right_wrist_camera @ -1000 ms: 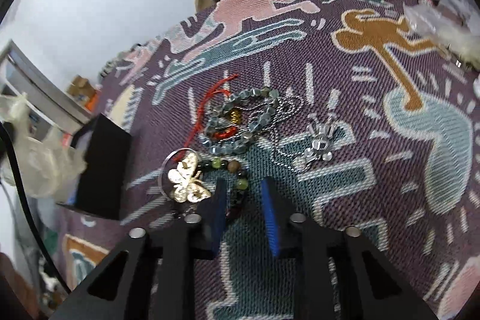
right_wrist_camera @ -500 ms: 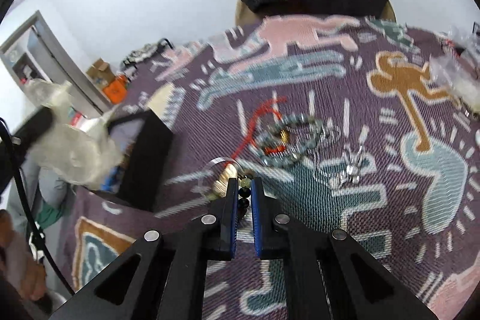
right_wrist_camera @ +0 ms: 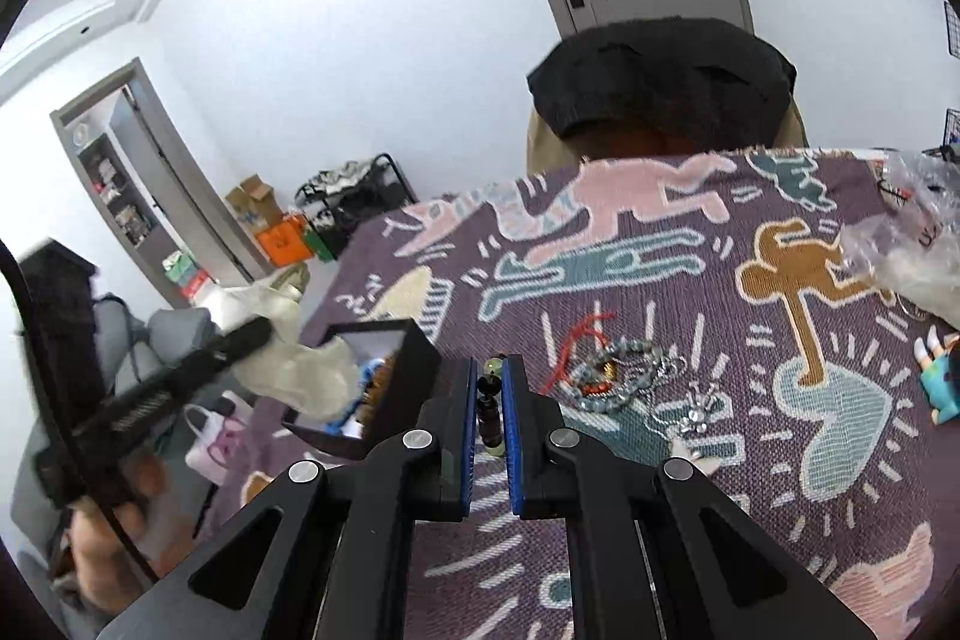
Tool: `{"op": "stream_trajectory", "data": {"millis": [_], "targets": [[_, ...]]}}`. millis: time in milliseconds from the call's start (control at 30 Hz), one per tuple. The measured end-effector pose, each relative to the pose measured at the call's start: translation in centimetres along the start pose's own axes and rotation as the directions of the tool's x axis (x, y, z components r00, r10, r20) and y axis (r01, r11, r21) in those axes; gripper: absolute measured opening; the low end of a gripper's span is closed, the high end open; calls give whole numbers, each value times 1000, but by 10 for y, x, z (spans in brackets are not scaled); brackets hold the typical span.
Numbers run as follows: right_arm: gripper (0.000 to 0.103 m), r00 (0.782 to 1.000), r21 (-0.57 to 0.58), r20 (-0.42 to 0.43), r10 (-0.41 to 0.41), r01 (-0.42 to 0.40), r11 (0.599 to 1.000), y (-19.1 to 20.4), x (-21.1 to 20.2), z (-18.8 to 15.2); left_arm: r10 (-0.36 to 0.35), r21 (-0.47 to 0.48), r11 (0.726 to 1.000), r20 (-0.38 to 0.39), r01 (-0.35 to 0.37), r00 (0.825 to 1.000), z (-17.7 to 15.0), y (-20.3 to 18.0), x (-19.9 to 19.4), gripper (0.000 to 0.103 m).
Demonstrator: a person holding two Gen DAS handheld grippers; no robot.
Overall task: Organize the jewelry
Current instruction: 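Lower the pouch into the box with the left tool while the right tool drops the dark bracelet in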
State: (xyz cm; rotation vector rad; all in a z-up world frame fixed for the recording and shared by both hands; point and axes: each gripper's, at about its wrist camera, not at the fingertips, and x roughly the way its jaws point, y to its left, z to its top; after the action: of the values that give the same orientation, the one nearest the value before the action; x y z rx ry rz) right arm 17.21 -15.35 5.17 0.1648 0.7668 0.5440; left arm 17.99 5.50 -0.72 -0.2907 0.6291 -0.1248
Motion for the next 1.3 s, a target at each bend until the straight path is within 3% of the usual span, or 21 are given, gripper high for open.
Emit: {"op": "stream_trajectory", "data": {"millis": [233, 300, 333, 400, 467, 533, 1300], "targets": [[10, 1000, -22, 19, 19, -19, 1000, 12, -7, 5, 7, -65, 998, -46, -10, 999, -5, 21, 17, 2], [10, 999, -23, 19, 26, -26, 999, 14, -6, 6, -4, -92, 996, -65, -2, 998, -5, 27, 20, 9], [10, 999, -24, 18, 32, -31, 999, 16, -4, 6, -9, -110, 994, -81, 0, 997, -5, 32, 22, 15], [10, 999, -24, 15, 46, -46, 999, 20, -1, 7, -8, -130, 991, -83, -3, 997, -5, 37, 19, 62], [10, 998, -28, 13, 55, -55, 998, 26, 3, 8, 6, -138, 990, -25, -9, 1000, -6, 40, 8, 81], [10, 998, -34, 7, 68, -68, 997, 34, 9, 10, 32, -129, 991, 12, -30, 999, -7, 43, -2, 81], [10, 972, -126, -129, 196, -212, 969, 114, 92, 27, 153, -183, 973, 74, -138, 985, -19, 100, -58, 81]]}}
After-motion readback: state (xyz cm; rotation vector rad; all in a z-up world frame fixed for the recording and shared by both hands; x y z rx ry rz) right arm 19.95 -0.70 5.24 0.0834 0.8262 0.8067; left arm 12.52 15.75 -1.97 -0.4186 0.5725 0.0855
